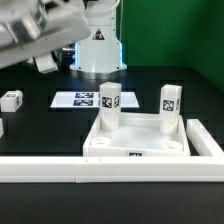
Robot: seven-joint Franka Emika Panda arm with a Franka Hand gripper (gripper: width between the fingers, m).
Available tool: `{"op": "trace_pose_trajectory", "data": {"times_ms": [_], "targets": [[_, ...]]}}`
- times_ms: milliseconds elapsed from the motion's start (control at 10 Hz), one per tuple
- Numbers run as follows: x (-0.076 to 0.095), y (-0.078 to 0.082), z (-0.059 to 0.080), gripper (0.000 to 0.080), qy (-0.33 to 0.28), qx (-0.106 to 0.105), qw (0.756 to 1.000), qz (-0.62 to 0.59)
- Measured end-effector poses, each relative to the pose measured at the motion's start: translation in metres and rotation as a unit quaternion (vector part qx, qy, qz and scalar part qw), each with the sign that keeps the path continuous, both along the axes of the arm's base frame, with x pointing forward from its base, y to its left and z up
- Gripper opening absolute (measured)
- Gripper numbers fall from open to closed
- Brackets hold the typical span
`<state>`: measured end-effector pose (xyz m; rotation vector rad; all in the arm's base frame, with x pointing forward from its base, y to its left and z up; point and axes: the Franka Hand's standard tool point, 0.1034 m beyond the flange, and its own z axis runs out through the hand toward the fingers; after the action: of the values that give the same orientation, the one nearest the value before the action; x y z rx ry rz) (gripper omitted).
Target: Assemble square table
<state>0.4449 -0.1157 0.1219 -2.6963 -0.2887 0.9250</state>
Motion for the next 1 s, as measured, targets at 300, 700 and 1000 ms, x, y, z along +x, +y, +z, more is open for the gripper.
{"op": "trace_pose_trajectory", "data": {"times_ms": [300,700,1000], "targets": [[0.069,0.035,0.033,0.0285,-0.122,0.009,0.992,-0.025],[0.075,0.029,0.027,0.0287,-0.252,-0.006,0.966,-0.064],[0.109,0.089,0.029,0.0287,-0.358,-0.045,0.923,-0.132]]}}
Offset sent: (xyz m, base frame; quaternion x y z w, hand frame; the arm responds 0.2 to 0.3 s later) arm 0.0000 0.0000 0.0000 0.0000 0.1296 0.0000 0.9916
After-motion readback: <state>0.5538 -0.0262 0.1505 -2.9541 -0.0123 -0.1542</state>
